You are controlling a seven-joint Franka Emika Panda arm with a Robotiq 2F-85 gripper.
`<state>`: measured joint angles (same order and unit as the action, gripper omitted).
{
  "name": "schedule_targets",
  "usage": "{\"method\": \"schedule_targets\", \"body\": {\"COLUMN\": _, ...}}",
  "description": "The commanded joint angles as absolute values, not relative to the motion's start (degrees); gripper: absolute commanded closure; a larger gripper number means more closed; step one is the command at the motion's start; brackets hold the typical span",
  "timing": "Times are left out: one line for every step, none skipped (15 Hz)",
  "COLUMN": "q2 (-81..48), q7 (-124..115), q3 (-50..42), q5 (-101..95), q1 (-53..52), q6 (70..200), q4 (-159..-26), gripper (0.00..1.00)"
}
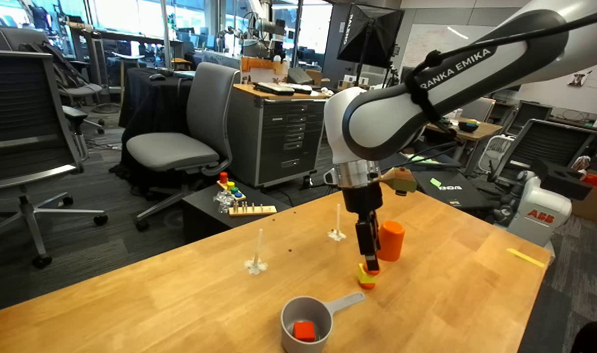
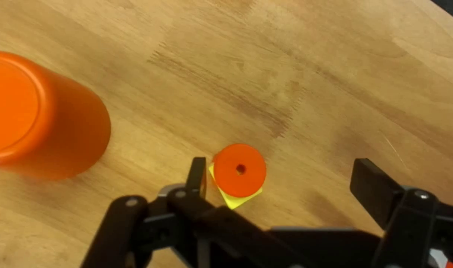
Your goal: Get the orange, yellow and green blocks from the table and put them in the gray pot
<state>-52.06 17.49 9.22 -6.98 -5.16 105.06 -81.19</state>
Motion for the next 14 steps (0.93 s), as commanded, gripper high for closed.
{"method": "schedule_targets", "body": {"q2": -52.0, "q7": 17.3, "q3": 8.6, "q5": -6.1, "q1": -5.3, "q6": 105.3, "q4": -81.4, "gripper": 0.0}}
{"method": "schedule_targets", "body": {"q2": -52.4, "q7": 17.6, "q3": 8.6, "q5": -5.9, "q1": -5.2, "q6": 105.1, "q4": -81.0, "gripper": 0.0}}
{"method": "schedule_targets", "body": {"q2": -52.8, "q7": 17.6, "q3": 8.7, "q5": -5.7, "q1": -5.1, "q6": 105.0, "q4": -80.7, "gripper": 0.0}}
{"method": "schedule_targets", "body": {"q2": -53.2, "q7": 17.7, "q3": 8.8, "q5": -5.7, "q1": -5.1, "q6": 105.0, "q4": -80.4, "gripper": 0.0}}
{"method": "schedule_targets", "body": {"q2": -53.5, "q7": 17.7, "q3": 8.8, "q5": -5.6, "q1": -5.2, "q6": 105.0, "q4": -80.2, "gripper": 0.0}}
{"method": "schedule_targets", "body": {"q2": -53.8, "q7": 17.7, "q3": 8.8, "q5": -5.7, "q1": -5.3, "q6": 104.9, "q4": -79.9, "gripper": 0.0}}
{"method": "schedule_targets", "body": {"q2": -54.1, "q7": 17.6, "q3": 8.8, "q5": -5.7, "q1": -5.3, "q6": 104.7, "q4": -79.5, "gripper": 0.0}}
{"method": "schedule_targets", "body": {"q2": -54.4, "q7": 17.6, "q3": 8.8, "q5": -5.7, "q1": -5.3, "q6": 104.6, "q4": -79.2, "gripper": 0.0}}
{"method": "schedule_targets", "body": {"q2": -54.7, "q7": 17.6, "q3": 8.7, "q5": -5.8, "q1": -5.4, "q6": 104.5, "q4": -78.9, "gripper": 0.0}}
{"method": "schedule_targets", "body": {"q2": -54.9, "q7": 17.6, "q3": 8.7, "q5": -5.8, "q1": -5.4, "q6": 104.4, "q4": -78.7, "gripper": 0.0}}
{"method": "schedule_targets", "body": {"q2": -55.1, "q7": 17.6, "q3": 8.7, "q5": -5.8, "q1": -5.4, "q6": 104.3, "q4": -78.5, "gripper": 0.0}}
{"method": "schedule_targets", "body": {"q2": -55.2, "q7": 17.7, "q3": 8.6, "q5": -6.0, "q1": -5.4, "q6": 104.2, "q4": -78.4, "gripper": 0.0}}
{"method": "schedule_targets", "body": {"q2": -55.3, "q7": 17.7, "q3": 8.6, "q5": -6.1, "q1": -5.4, "q6": 104.2, "q4": -78.2, "gripper": 0.25}}
{"method": "schedule_targets", "body": {"q2": -55.3, "q7": 17.6, "q3": 8.5, "q5": -6.1, "q1": -5.4, "q6": 104.2, "q4": -78.2, "gripper": 0.26}}
